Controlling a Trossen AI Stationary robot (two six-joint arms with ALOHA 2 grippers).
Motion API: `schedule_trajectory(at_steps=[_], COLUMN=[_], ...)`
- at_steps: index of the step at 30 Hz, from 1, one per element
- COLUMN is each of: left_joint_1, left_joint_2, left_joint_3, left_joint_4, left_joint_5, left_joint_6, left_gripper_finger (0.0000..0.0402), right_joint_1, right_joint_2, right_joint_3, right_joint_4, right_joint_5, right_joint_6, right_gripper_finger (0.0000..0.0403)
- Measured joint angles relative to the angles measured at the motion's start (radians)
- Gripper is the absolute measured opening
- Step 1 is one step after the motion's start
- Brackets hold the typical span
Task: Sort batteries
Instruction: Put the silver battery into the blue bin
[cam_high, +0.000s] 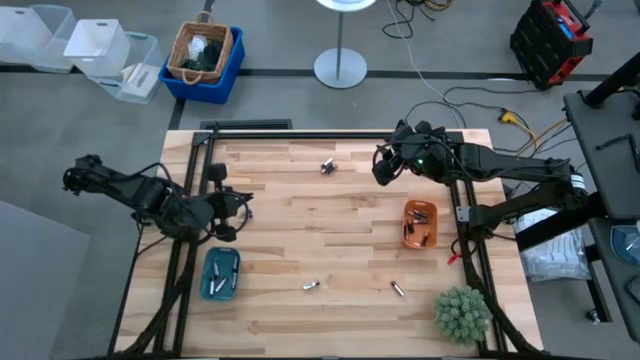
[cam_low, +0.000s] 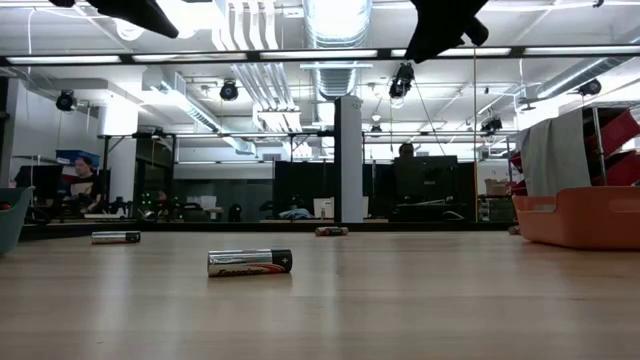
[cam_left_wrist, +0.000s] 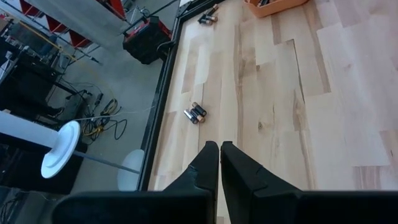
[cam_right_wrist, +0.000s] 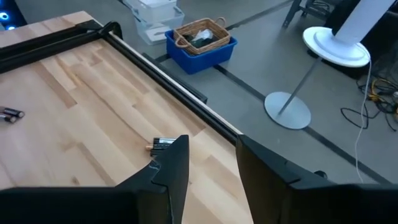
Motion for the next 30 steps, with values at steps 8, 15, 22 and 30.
schedule_trajectory(at_steps=[8, 15, 22, 30], left_joint_1=[0.0, 0.0, 0.0, 0.0], left_joint_2=[0.017, 0.038, 0.071, 0.116], left_joint_3=[-0.047, -0.047, -0.047, -0.047], left_joint_4=[0.089, 0.131, 0.152, 0.153], left_joint_5=[0.003, 0.031, 0.034, 0.035], left_joint_6=[0.025, 0.025, 0.015, -0.055], left_gripper_finger=[0.0, 0.0, 0.0, 0.0], right_joint_1=[0.0, 0.0, 0.032, 0.123], right_joint_2=[0.0, 0.0, 0.0, 0.01], right_joint_3=[0.0, 0.001, 0.001, -0.001], right_joint_4=[-0.001, -0.003, -0.074, -0.226], right_joint_5=[-0.06, -0.294, -0.419, -0.508], right_joint_6=[-0.019, -0.045, -0.043, 0.103], right_gripper_finger=[0.0106, 0.0093, 0.0077, 0.0078])
